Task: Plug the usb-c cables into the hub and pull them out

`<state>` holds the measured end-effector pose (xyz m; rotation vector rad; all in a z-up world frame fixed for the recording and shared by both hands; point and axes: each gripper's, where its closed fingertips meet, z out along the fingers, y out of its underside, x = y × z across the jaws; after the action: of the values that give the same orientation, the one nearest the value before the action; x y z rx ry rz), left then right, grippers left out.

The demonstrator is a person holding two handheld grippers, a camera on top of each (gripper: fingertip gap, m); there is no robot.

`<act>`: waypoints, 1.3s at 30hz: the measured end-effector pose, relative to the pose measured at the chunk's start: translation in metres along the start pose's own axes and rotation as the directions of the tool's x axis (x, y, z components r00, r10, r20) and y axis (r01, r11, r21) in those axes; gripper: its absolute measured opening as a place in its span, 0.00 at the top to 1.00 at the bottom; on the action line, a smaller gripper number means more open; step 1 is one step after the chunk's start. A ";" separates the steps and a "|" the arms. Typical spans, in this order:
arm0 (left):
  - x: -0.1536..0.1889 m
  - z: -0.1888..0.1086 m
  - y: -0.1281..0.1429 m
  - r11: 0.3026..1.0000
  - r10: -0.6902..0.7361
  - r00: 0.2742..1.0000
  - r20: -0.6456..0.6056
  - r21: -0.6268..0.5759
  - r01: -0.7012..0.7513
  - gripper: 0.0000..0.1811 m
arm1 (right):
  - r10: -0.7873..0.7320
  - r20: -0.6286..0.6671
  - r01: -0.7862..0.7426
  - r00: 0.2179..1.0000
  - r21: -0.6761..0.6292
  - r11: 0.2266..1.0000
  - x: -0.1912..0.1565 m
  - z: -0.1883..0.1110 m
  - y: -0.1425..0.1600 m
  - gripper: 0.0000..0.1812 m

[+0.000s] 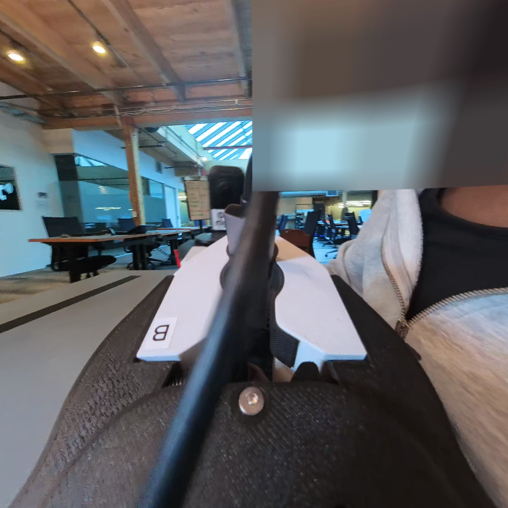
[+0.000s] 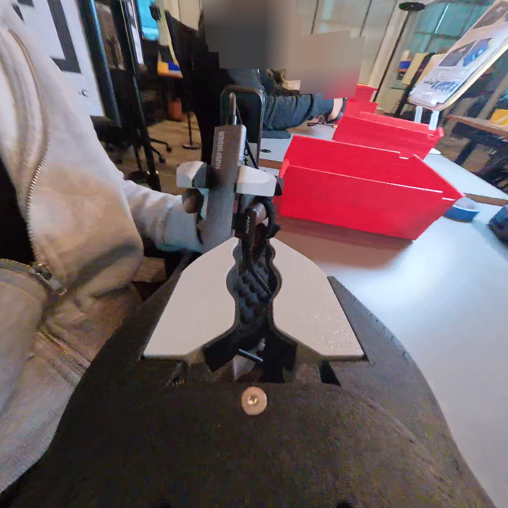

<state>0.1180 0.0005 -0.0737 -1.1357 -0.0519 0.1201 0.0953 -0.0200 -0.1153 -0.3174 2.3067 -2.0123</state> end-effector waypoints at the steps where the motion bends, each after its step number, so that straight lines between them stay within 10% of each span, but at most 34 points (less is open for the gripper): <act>1: 0.000 -0.001 0.001 1.000 -0.007 1.000 0.023 0.008 0.006 0.88 | -0.048 -0.039 0.048 0.998 -0.013 0.999 -0.001 0.001 0.000 0.93; 10: 0.000 -0.010 0.013 0.993 -0.113 0.985 0.129 0.032 0.109 0.88 | -0.117 -0.137 0.110 0.984 -0.057 0.992 -0.007 0.008 0.016 0.96; 30: -0.036 -0.027 0.017 0.955 -0.289 0.876 0.386 0.182 0.235 0.90 | -0.428 -0.610 0.336 0.666 -0.267 0.903 0.020 0.006 0.012 0.96; 39: -0.041 -0.027 0.022 0.964 -0.265 0.864 0.428 0.148 0.222 0.92 | -0.374 -0.572 0.270 0.730 -0.261 0.927 0.024 0.003 0.018 0.97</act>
<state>0.0783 -0.0195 -0.1042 -0.9786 -0.5935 0.1529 0.0708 -0.0254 -0.1313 -0.0672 2.9993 -2.3716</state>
